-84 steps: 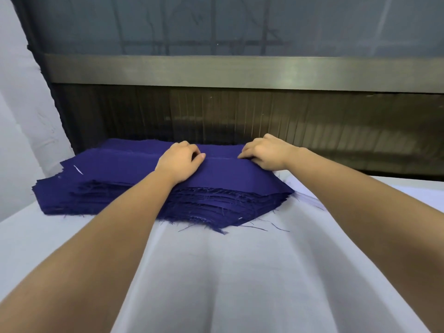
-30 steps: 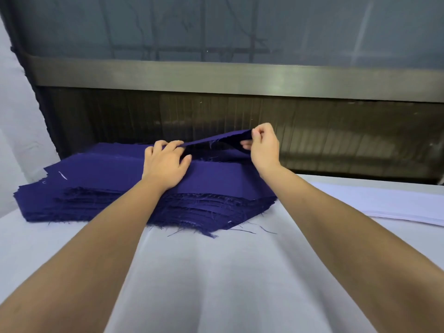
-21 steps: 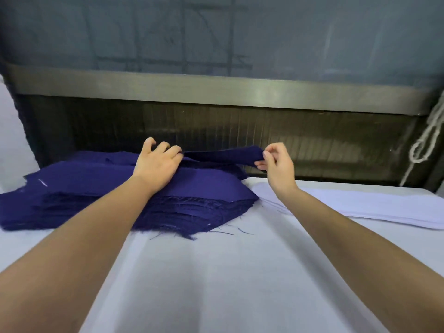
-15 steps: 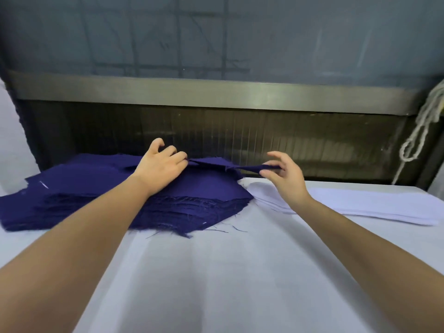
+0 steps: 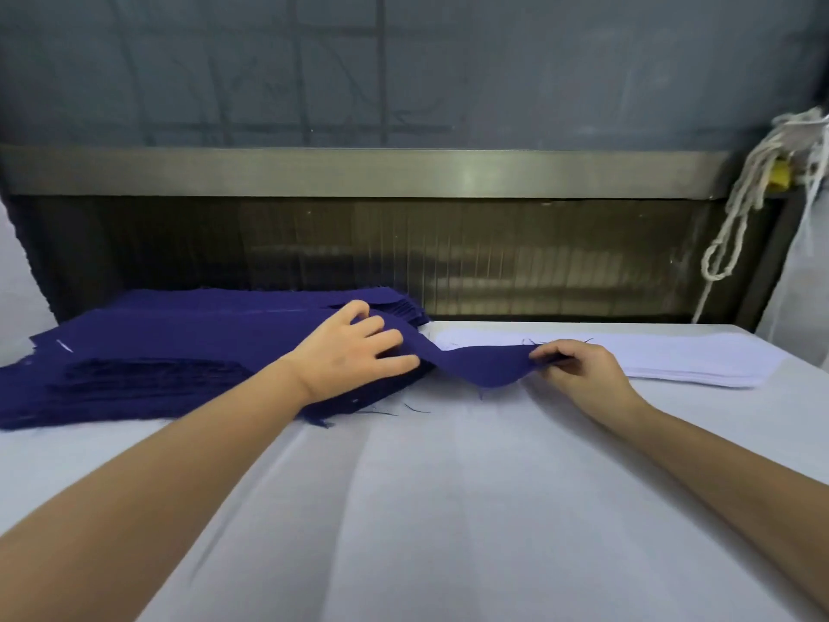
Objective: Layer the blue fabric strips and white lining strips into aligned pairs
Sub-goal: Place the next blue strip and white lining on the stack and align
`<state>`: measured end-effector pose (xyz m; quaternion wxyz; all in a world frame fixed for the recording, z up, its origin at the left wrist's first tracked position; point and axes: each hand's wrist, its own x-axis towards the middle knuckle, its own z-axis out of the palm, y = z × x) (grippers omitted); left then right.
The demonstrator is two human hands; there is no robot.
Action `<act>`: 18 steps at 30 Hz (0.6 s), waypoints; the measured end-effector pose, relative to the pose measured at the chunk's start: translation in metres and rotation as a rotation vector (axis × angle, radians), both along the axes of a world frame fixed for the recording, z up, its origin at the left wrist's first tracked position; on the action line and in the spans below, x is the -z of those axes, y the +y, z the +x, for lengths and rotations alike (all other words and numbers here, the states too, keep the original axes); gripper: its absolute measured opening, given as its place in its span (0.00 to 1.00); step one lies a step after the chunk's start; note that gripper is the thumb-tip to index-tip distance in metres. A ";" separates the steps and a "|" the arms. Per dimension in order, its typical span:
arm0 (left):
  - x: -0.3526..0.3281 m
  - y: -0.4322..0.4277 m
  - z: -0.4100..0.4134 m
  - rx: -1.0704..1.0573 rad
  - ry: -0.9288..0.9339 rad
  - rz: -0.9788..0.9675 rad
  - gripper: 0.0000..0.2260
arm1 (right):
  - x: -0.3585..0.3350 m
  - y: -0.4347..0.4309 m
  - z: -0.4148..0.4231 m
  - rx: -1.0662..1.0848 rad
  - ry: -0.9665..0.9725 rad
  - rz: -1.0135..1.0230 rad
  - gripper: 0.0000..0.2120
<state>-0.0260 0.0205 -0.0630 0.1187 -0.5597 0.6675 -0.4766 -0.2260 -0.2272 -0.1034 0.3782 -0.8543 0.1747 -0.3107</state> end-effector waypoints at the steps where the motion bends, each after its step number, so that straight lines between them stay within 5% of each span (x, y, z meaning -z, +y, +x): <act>1: 0.001 -0.004 -0.006 0.015 0.013 0.024 0.26 | 0.000 -0.003 -0.006 0.025 0.024 -0.018 0.12; 7: 0.012 -0.020 -0.029 -0.009 0.123 0.084 0.33 | -0.004 -0.024 -0.026 0.180 0.164 0.001 0.11; 18: 0.028 -0.029 -0.055 -0.187 0.473 0.076 0.11 | -0.007 -0.034 -0.040 0.423 0.243 -0.142 0.14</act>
